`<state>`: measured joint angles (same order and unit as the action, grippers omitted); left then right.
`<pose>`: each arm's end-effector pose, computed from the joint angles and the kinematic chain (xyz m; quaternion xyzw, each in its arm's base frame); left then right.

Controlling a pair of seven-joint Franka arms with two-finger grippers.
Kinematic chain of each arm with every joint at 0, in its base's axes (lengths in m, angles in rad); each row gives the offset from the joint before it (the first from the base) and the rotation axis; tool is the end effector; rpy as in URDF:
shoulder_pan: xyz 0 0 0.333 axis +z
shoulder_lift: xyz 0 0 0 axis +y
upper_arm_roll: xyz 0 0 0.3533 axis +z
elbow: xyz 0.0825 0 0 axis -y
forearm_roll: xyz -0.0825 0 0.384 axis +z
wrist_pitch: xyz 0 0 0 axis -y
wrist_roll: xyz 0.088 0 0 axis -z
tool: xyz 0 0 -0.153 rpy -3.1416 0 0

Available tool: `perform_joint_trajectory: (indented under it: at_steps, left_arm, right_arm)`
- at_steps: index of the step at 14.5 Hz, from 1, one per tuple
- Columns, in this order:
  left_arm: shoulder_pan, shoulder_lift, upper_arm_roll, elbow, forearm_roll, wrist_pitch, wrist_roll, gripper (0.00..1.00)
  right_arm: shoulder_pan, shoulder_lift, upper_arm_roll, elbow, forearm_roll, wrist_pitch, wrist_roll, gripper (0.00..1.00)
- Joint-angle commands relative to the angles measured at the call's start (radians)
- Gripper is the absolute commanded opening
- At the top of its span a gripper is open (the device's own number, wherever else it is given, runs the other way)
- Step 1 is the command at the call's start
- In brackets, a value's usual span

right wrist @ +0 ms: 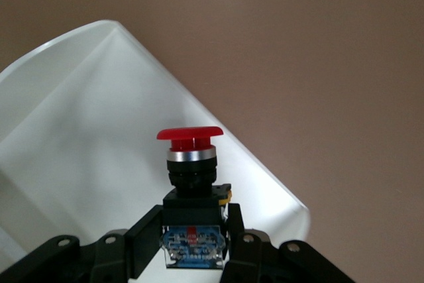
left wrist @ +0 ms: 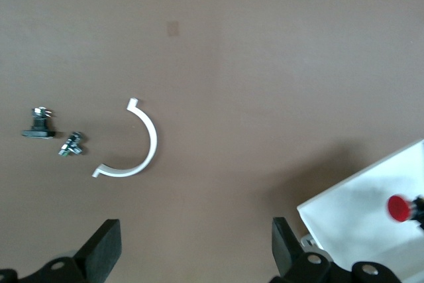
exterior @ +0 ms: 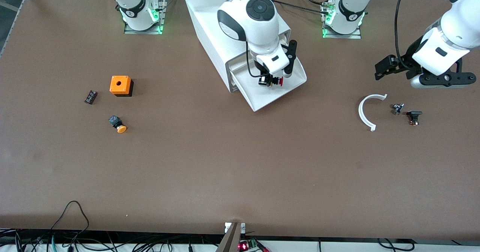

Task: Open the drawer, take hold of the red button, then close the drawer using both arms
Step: 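Carry the red button with the right gripper while the left gripper reaches the drawer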

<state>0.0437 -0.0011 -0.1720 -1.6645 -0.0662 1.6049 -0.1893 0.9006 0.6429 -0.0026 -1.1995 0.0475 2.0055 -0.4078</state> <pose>0.5452 -0.0804 0.5755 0.9985 0.0326 -0.0341 0.0279 0.4829 0.6146 0.4062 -0.7963 -0.5990 -0.0738 0.0406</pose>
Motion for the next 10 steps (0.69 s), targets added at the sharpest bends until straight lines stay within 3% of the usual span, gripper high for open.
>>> perform_joint_trajectory:
  at_steps: [1,5,10]
  left_arm:
    - [-0.007,0.006,-0.006,-0.026,-0.04,0.02,-0.001,1.0]
    - [-0.04,0.035,-0.007,-0.173,-0.04,0.232,-0.051,1.0]
    - [-0.091,0.119,-0.11,-0.326,-0.027,0.538,-0.37,1.0]
  right_arm:
    - [-0.09,-0.063,0.001,-0.008,0.018,-0.036,0.066,0.28]
    - [-0.199,-0.087,-0.005,-0.014,0.015,-0.039,0.188,0.28]
    - [-0.353,-0.117,-0.01,-0.083,0.014,-0.109,0.368,0.28]
